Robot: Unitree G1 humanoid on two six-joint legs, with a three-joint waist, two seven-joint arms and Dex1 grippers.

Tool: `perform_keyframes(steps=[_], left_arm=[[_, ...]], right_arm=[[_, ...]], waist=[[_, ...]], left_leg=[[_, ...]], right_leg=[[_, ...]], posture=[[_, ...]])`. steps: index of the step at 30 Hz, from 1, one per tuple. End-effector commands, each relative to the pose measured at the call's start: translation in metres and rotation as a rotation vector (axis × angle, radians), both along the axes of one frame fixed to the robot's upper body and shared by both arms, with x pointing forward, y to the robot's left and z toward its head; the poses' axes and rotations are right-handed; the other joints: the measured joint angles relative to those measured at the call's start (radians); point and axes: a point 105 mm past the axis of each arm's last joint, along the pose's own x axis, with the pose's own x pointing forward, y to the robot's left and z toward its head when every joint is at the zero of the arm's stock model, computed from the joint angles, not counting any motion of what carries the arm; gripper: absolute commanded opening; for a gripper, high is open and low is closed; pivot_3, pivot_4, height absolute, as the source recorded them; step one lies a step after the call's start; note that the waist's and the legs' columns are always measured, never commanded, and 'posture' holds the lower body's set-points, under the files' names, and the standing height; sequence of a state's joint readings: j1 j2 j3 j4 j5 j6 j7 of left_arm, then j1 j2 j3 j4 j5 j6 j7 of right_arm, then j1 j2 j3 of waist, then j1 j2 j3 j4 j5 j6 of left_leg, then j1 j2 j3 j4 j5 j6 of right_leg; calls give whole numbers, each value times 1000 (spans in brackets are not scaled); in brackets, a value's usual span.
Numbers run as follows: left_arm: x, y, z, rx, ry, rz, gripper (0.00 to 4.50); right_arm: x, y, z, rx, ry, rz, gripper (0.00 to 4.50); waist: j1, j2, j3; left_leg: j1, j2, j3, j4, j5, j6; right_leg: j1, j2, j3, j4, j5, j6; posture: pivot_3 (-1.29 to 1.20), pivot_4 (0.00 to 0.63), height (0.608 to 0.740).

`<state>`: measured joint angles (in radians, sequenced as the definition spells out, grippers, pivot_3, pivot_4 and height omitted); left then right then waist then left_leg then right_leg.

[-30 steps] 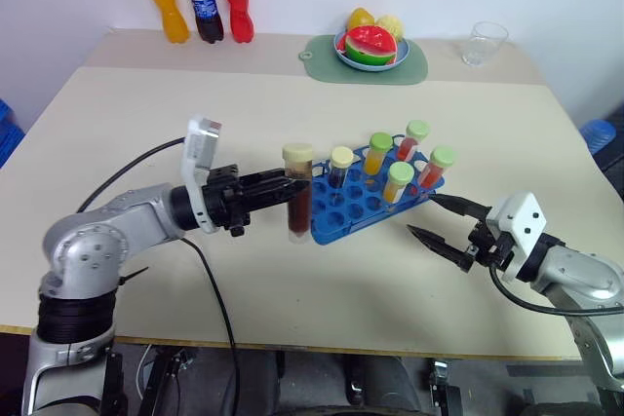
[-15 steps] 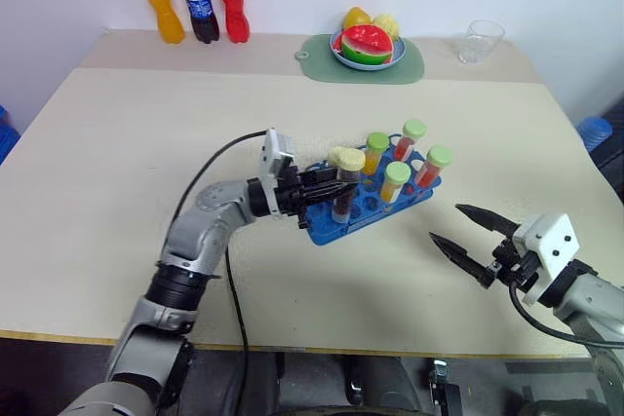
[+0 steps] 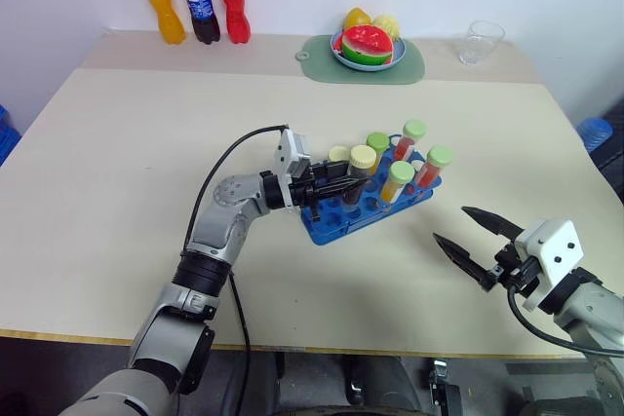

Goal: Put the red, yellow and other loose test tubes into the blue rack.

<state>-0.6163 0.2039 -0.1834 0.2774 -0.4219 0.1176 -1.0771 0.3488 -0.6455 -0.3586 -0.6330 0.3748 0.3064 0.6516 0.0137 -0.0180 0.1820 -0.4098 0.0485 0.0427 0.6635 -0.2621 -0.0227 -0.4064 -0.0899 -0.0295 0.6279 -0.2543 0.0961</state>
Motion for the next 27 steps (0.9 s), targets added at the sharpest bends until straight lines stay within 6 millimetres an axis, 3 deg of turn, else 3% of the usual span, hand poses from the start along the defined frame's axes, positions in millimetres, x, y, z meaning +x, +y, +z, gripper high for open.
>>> perform_keyframes(steps=[1, 7, 21, 27], left_arm=[[-12, -7, -10, 31, 41, -83, 800], [-15, -8, -10, 50, 41, -104, 800], [1, -3, -26, 122, -4, -19, 800], [6, 1, -21, 91, -37, 43, 3803]], right_arm=[[-1, 5, 10, -5, -53, 16, 3316], [1, 6, 11, -3, -55, 20, 3316], [2, 6, 11, -1, -62, 13, 3316], [2, 6, 10, -1, -58, 19, 3316]], waist=[[0, 0, 0], [0, 0, 0], [0, 0, 0], [0, 0, 0]], left_leg=[[0, 0, 0, 0, 0, 0], [0, 0, 0, 0, 0, 0], [0, 0, 0, 0, 0, 0], [0, 0, -1, 1, 0, 1]], right_leg=[[0, 0, 0, 0, 0, 0], [0, 0, 0, 0, 0, 0], [0, 0, 0, 0, 0, 0], [0, 0, 0, 1, 0, 0]], posture=[[0, 150, 740], [0, 150, 740], [0, 150, 740], [0, 150, 740]])
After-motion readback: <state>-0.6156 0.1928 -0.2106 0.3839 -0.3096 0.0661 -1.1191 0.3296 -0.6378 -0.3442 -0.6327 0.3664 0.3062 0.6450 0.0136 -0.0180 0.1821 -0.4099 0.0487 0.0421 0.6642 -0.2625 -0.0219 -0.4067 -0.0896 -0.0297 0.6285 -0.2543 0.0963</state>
